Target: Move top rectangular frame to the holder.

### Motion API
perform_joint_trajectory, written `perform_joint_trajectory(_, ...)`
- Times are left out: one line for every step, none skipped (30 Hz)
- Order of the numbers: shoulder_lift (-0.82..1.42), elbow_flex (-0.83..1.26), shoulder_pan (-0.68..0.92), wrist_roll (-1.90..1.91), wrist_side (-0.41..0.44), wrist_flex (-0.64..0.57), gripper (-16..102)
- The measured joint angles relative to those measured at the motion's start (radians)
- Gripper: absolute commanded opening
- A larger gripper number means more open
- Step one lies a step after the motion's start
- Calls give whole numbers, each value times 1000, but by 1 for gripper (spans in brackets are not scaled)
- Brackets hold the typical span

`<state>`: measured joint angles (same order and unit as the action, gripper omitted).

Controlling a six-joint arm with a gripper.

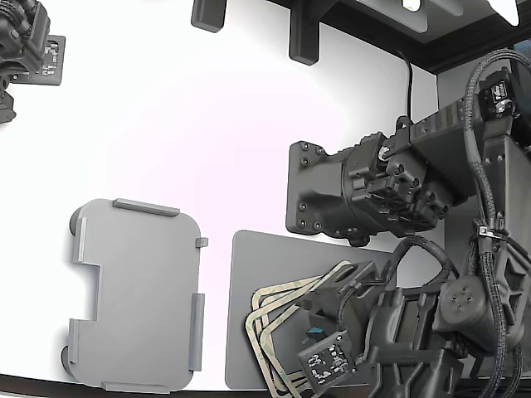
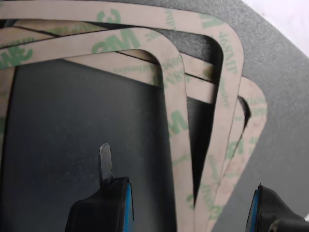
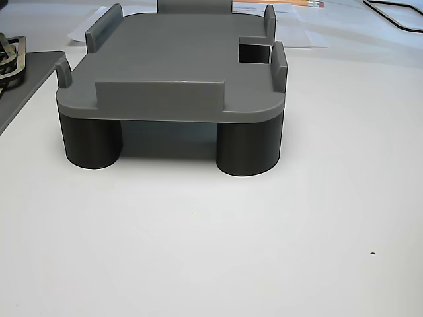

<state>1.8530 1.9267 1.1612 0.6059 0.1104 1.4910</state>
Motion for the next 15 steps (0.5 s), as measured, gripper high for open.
perform_joint_trajectory(0, 9, 11, 6, 0, -9, 100)
perform_joint_trajectory(0, 17, 18, 9, -2, -18, 100)
perform_joint_trajectory(0, 28, 23, 9, -5, -31, 100)
perform_joint_trajectory(0, 38, 23, 9, -11, -40, 100)
perform_joint_trajectory(0, 48, 23, 5, -17, -48, 100)
perform_joint_trajectory(0, 55, 23, -5, -18, -52, 100)
perform_joint_trajectory(0, 64, 23, -11, -20, -57, 100)
perform_joint_trajectory(0, 74, 23, -18, -23, -61, 100)
perform_joint_trajectory(0, 81, 23, -28, -26, -66, 100)
perform_joint_trajectory(0, 84, 23, -35, -26, -69, 100)
perform_joint_trajectory(0, 87, 23, -40, -26, -71, 100)
perform_joint_trajectory(0, 89, 23, -44, -26, -74, 99)
perform_joint_trajectory(0, 95, 23, -46, -26, -77, 96)
perform_joint_trajectory(0, 97, 20, -51, -28, -78, 93)
perform_joint_trajectory(0, 97, 14, -57, -31, -80, 91)
